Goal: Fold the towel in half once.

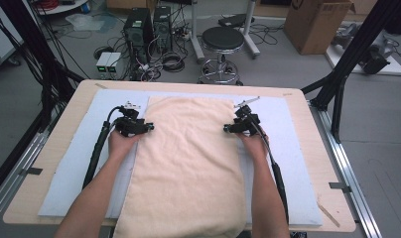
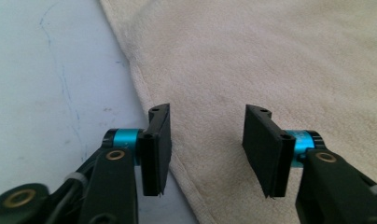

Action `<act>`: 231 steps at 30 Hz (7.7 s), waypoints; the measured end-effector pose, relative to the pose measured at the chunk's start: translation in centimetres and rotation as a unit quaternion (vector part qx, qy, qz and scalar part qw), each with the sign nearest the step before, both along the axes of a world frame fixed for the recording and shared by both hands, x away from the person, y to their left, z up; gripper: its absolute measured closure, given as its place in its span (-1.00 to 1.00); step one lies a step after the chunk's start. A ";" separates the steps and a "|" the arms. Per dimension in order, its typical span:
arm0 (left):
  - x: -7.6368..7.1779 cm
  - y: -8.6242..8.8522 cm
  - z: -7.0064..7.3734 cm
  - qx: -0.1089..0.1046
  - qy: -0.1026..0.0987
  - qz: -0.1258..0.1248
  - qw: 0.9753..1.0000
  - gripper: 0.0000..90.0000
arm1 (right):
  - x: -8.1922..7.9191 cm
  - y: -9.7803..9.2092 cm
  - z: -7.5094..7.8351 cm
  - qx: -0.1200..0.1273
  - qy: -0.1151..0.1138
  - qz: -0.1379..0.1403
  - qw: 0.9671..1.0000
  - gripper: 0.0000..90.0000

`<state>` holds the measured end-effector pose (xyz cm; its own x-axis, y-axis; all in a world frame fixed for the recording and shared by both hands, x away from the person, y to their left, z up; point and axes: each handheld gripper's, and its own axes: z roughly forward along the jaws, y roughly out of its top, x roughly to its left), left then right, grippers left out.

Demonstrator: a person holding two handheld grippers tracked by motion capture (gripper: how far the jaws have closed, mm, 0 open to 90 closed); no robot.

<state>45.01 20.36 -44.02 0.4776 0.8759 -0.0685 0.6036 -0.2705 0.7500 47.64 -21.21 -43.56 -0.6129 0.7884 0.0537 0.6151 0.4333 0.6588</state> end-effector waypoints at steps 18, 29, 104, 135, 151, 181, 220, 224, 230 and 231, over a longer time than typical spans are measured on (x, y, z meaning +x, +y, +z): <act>0.0 0.0 0.1 0.005 0.004 0.016 1.000 0.75 | 0.0 0.0 0.2 0.004 0.006 -0.010 1.000 0.39; 0.0 -0.2 0.0 -0.002 0.003 0.008 1.000 0.34 | 0.1 0.0 0.2 0.008 0.008 0.000 1.000 0.51; 2.7 1.1 -0.1 -0.088 0.038 0.031 0.995 0.21 | 3.1 -0.4 0.3 0.062 0.018 -0.073 0.995 0.10; 5.3 1.5 11.9 -0.087 -0.045 0.014 0.995 0.84 | 4.2 -1.4 12.4 0.129 -0.046 -0.016 0.990 0.92; 1.9 3.5 14.2 -0.140 -0.097 -0.026 0.985 0.84 | 1.4 -1.4 16.9 0.166 -0.068 0.036 0.983 0.92; -18.8 6.0 5.8 -0.095 -0.115 -0.198 0.969 0.81 | -18.3 -1.7 8.9 0.209 -0.056 0.225 0.950 0.90; -16.5 3.2 1.4 -0.036 -0.016 -0.214 0.976 0.86 | -18.0 0.2 1.2 0.094 0.073 0.229 0.966 0.80; -17.4 3.5 2.1 -0.046 -0.031 -0.217 0.975 0.89 | -18.3 -0.2 2.0 0.121 0.060 0.231 0.963 0.82; -20.9 4.7 3.2 -0.071 -0.063 -0.238 0.967 0.89 | -20.7 -0.1 3.7 0.153 0.032 0.264 0.952 0.82; -21.8 4.9 3.3 -0.074 -0.065 -0.242 0.965 0.89 | -21.2 0.0 3.9 0.154 0.030 0.271 0.950 0.81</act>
<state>23.23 25.31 -40.67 0.8412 0.5336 -0.0882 0.3318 -0.3804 0.8633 26.39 -21.21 -39.62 -0.9126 0.2995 0.2783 0.3973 0.4890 0.7766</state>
